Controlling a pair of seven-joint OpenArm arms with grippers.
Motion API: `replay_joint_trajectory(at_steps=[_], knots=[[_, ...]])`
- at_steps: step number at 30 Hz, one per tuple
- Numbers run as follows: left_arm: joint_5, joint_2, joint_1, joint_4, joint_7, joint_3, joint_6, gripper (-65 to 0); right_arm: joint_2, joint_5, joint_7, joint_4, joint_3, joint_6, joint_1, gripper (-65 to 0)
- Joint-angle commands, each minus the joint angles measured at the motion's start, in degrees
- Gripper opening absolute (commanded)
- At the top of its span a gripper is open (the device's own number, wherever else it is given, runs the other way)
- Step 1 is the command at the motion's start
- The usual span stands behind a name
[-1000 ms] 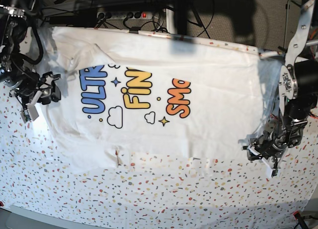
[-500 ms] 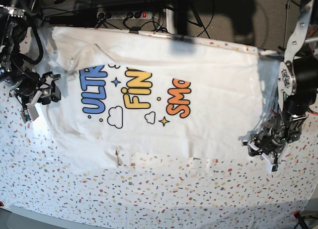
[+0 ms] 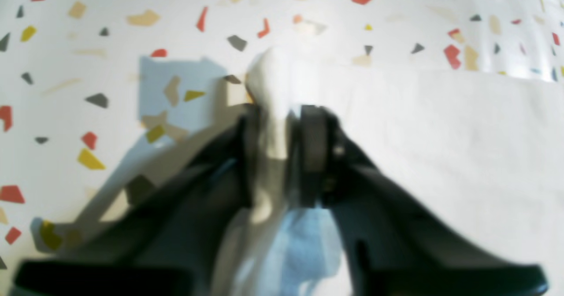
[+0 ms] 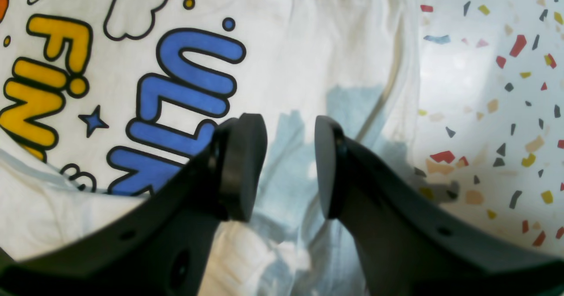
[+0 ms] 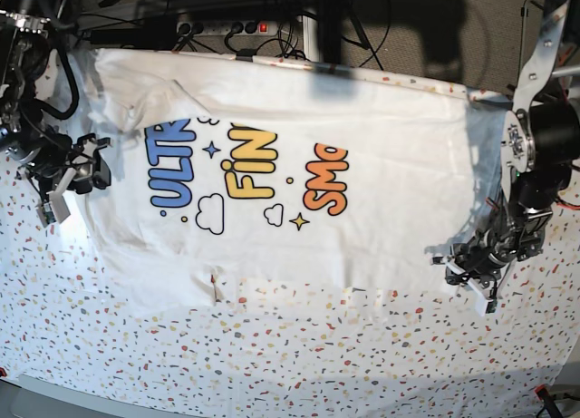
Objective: Fold the T-shirt properly
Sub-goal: 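Grasp the hem corners with both grippers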
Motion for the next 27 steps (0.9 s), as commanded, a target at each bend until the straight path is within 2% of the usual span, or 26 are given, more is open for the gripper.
replay_joint_trajectory(at_steps=[1,3,9,11,14,16,19,23,27], knots=[[0.2,-0.2,-1.5,0.5,0.4,0.0,-0.7,-57.6,1.1,0.5,1.4,0.8,0.4,0.1,1.1,-42.3],[0.2,-0.4,-1.4,0.5,-0.6,0.0,-0.7,-65.0,1.1,0.2,2.8,0.8,0.4,0.2,1.6,-42.3],[0.2,-0.5,-1.4,0.5,-3.4,0.0,-0.7,-65.0,1.2,-6.2,17.4,0.5,0.4,0.1,2.9,-42.3],[0.2,-0.4,-1.3,0.5,-3.0,0.0,-0.7,-65.0,1.3,-6.2,16.1,-0.8,0.2,0.1,5.3,-42.3],[0.2,0.3,-1.3,0.5,-1.6,0.0,-0.7,-65.0,2.5,-4.8,10.5,-5.5,-1.6,-0.5,10.7,-42.3],[0.2,0.7,-1.3,0.5,-1.4,0.0,-0.7,-65.0,4.3,-2.5,8.1,-10.1,-4.7,-2.4,14.9,-42.3],[0.2,1.2,-1.3,0.5,-1.5,0.0,-0.6,-65.0,6.7,-2.5,5.1,-18.1,-10.7,-3.8,22.4,-42.3],[0.2,1.2,-1.3,0.5,-1.7,0.0,-0.4,-65.0,8.1,-2.5,5.3,-30.5,-18.6,-3.8,33.1,-42.3],[0.2,1.2,-1.3,0.5,-1.7,0.0,-0.4,-65.0,8.1,-3.6,9.9,-42.2,-25.2,-3.8,42.1,-40.7]])
